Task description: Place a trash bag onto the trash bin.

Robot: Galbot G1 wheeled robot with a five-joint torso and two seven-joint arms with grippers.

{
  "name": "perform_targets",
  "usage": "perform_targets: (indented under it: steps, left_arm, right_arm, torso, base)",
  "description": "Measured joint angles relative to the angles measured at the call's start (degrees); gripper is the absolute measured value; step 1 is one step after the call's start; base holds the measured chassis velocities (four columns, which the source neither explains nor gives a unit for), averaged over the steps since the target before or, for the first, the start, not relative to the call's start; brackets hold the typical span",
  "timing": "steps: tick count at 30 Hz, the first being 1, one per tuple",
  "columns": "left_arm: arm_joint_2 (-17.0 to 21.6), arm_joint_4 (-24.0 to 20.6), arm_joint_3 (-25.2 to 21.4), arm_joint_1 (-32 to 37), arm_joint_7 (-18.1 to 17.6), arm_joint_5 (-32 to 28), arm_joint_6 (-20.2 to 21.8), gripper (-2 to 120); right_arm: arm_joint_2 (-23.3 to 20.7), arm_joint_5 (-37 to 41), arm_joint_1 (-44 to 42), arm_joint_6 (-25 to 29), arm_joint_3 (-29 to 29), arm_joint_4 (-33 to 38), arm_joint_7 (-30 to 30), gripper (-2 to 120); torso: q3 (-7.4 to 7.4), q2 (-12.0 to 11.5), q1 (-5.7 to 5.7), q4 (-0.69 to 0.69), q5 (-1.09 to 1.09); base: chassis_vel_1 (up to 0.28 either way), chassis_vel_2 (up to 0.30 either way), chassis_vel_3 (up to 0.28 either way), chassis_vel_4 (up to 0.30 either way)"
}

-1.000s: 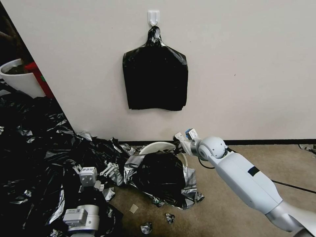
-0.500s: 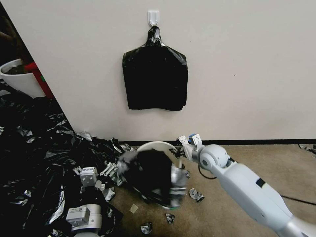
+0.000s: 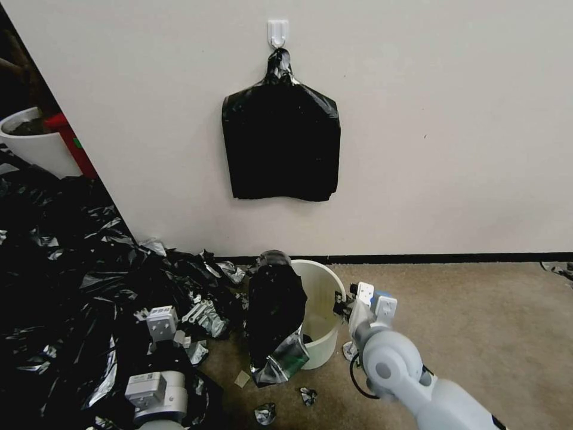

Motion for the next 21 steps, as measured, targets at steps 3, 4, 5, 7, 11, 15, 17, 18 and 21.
perform_targets:
  steps: [3,4,5,7,11,15,17,18,21]
  left_arm:
    - [0.2,0.4,0.0,-0.2,0.0,-0.1,0.0,100]
    - [0.3,0.6,-0.1,-0.3,0.0,-0.1,0.0,100]
    - [0.4,0.7,-0.2,-0.4,0.0,-0.2,0.0,100]
    - [0.5,1.2,-0.3,-0.7,0.0,-0.4,0.0,100]
    - [0.5,1.8,-0.5,-1.5,-0.1,-0.9,0.0,100]
    - [0.5,2.7,-0.9,-2.7,-0.1,-2.2,0.0,100]
    - [0.6,2.9,-1.1,-3.3,-0.1,-2.7,0.0,100]
    - [0.7,3.0,-1.3,-3.7,-0.1,-3.1,0.0,100]
    - [1.0,3.1,-2.1,-4.8,0.0,-4.2,0.3,100]
  right_arm:
    - [-0.4,-4.8,-0.1,-0.4,1.5,-0.2,-3.1,23]
    - [-0.9,-6.0,-0.2,-0.5,2.3,-0.1,-4.4,28]
    - [-1.3,-7.1,-0.3,-0.4,3.2,0.4,-5.5,33]
    - [-2.2,-9.8,-0.4,1.6,5.4,1.8,-8.7,41]
    - [-2.6,-9.7,-0.5,5.3,7.6,4.3,-13.1,55]
    - [-2.3,-0.4,-0.8,0.2,7.1,8.4,-12.3,70]
    - [-2.0,2.8,-1.1,-2.8,6.3,9.2,-11.7,75]
    - [-1.7,4.5,-1.2,-5.3,5.8,9.4,-11.4,80]
    - [-0.3,6.2,-0.8,-10.3,4.2,8.1,-11.2,92]
  torso:
    - [0.0,0.0,0.0,0.01,-0.01]
    - [0.0,0.0,0.0,0.0,-0.01]
    - [0.0,0.0,0.0,-0.01,0.0]
    - [0.0,0.0,0.0,-0.01,-0.03]
    - [0.0,0.0,0.0,-0.02,-0.02]
    - [0.0,0.0,0.0,-0.01,-0.03]
    - [0.0,0.0,0.0,-0.01,-0.02]
    - [0.0,0.0,0.0,-0.01,-0.02]
    - [0.0,0.0,0.0,-0.02,-0.01]
  base:
    - [0.0,0.0,0.0,0.0]
    - [0.0,0.0,0.0,0.0]
    - [0.0,0.0,0.0,0.0]
    - [0.0,0.0,0.0,0.0]
    - [0.0,0.0,0.0,0.0]
    - [0.0,0.0,0.0,0.0]
    - [0.0,0.0,0.0,0.0]
    - [0.0,0.0,0.0,0.0]
    - [0.0,0.0,0.0,0.0]
